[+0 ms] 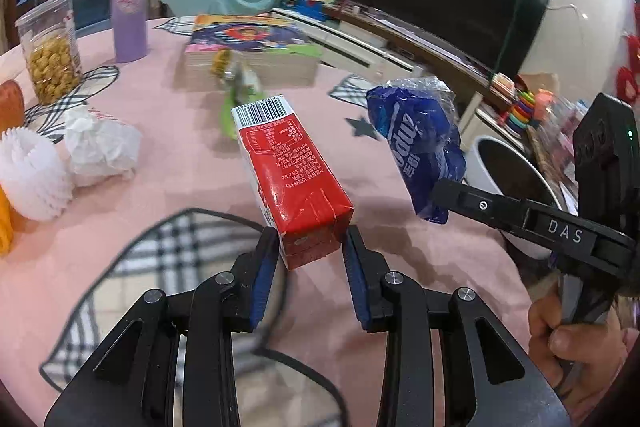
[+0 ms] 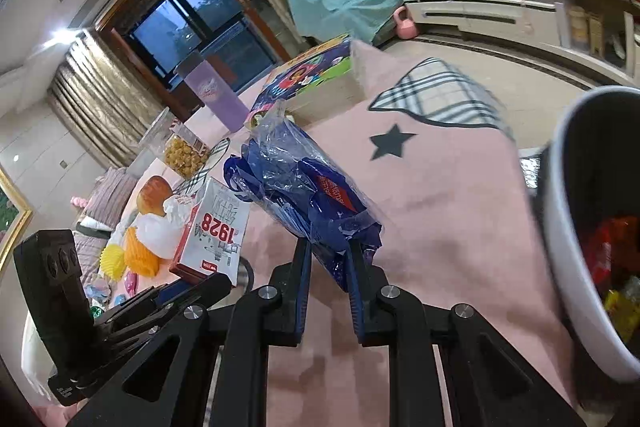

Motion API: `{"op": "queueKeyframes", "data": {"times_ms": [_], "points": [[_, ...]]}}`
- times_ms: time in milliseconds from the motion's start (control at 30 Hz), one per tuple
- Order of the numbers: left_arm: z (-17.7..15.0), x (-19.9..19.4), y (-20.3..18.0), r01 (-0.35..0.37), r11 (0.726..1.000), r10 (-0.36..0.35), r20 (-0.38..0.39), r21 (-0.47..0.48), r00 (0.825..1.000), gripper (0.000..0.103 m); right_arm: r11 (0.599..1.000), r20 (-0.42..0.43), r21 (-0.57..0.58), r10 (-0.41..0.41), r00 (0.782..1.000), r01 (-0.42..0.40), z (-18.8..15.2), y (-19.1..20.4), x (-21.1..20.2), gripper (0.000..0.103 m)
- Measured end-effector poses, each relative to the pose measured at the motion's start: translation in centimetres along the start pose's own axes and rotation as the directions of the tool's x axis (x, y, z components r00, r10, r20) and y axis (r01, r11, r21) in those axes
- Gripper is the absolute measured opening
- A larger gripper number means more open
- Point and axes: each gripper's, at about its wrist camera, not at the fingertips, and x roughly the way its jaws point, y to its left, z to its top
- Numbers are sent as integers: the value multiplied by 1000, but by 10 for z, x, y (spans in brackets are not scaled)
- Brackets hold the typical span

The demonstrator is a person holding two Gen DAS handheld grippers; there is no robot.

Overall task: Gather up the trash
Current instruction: 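Carry the red juice box and blue bag over the bin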

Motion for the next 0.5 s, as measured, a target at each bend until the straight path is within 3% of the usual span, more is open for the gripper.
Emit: {"op": "queueKeyframes", "data": {"times_ms": [500], "points": [[-14, -7, -80, 94, 984, -93, -12, 151, 996, 32, 992, 79, 101, -78, 994, 70, -25, -40, -73, 17]]}}
